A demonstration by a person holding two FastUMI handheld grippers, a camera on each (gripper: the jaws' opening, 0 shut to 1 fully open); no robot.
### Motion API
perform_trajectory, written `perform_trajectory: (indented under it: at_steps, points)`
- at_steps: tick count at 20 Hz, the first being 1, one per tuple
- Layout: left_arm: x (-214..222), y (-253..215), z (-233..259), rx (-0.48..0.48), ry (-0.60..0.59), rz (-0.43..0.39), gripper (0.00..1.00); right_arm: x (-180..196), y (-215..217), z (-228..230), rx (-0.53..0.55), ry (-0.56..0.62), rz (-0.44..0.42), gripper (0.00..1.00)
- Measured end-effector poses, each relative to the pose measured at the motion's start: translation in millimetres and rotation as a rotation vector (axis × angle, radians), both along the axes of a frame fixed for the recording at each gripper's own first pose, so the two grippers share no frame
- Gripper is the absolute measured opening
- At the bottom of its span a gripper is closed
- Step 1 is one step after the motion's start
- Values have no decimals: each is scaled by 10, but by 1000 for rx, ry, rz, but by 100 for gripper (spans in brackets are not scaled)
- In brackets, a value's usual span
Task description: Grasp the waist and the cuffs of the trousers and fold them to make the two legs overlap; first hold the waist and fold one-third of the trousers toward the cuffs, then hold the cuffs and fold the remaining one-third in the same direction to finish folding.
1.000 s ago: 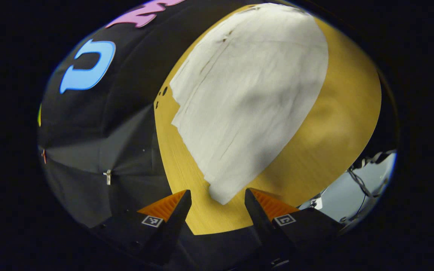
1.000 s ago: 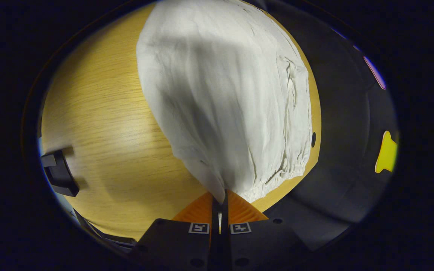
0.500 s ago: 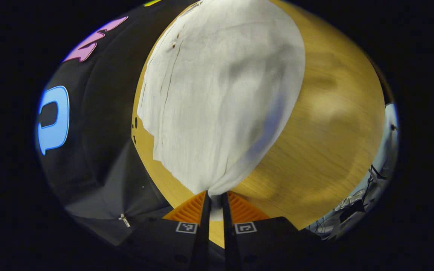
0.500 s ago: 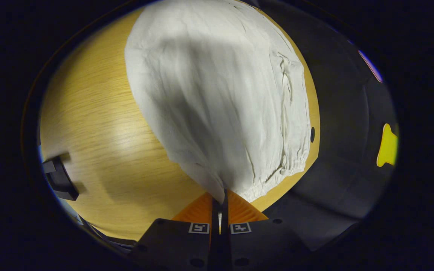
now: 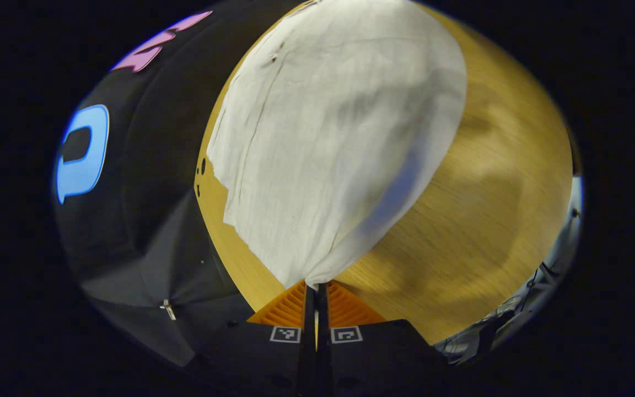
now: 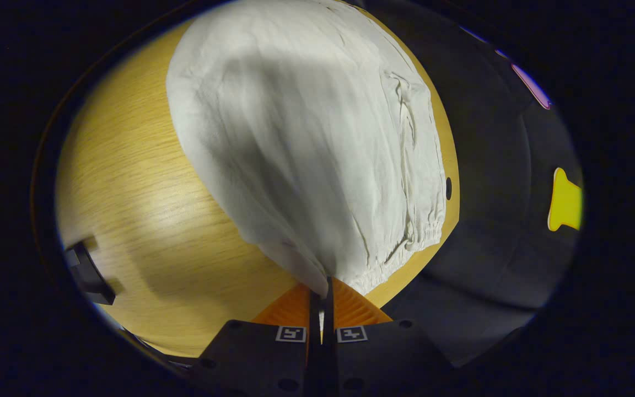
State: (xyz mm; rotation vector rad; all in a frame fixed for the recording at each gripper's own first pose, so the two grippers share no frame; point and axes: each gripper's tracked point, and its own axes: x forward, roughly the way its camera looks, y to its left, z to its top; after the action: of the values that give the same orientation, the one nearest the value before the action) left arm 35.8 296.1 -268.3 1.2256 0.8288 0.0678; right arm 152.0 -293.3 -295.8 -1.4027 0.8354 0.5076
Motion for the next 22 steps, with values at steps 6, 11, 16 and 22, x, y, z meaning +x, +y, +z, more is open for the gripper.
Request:
perform_trajectory:
  at_steps: [6,11,16,22]
  points:
    - [-8,-52,394,-90,-226,147,5,67,52,306,159,-88,-114,5]
    - [111,-149,898,-259,-419,250,5,281,94,679,360,-182,-277,5]
    - [432,-279,1492,-319,-519,241,5,602,113,1103,552,-273,-434,5]
    - [1159,-529,2033,-511,-625,259,5,984,267,1543,818,-356,-611,5]
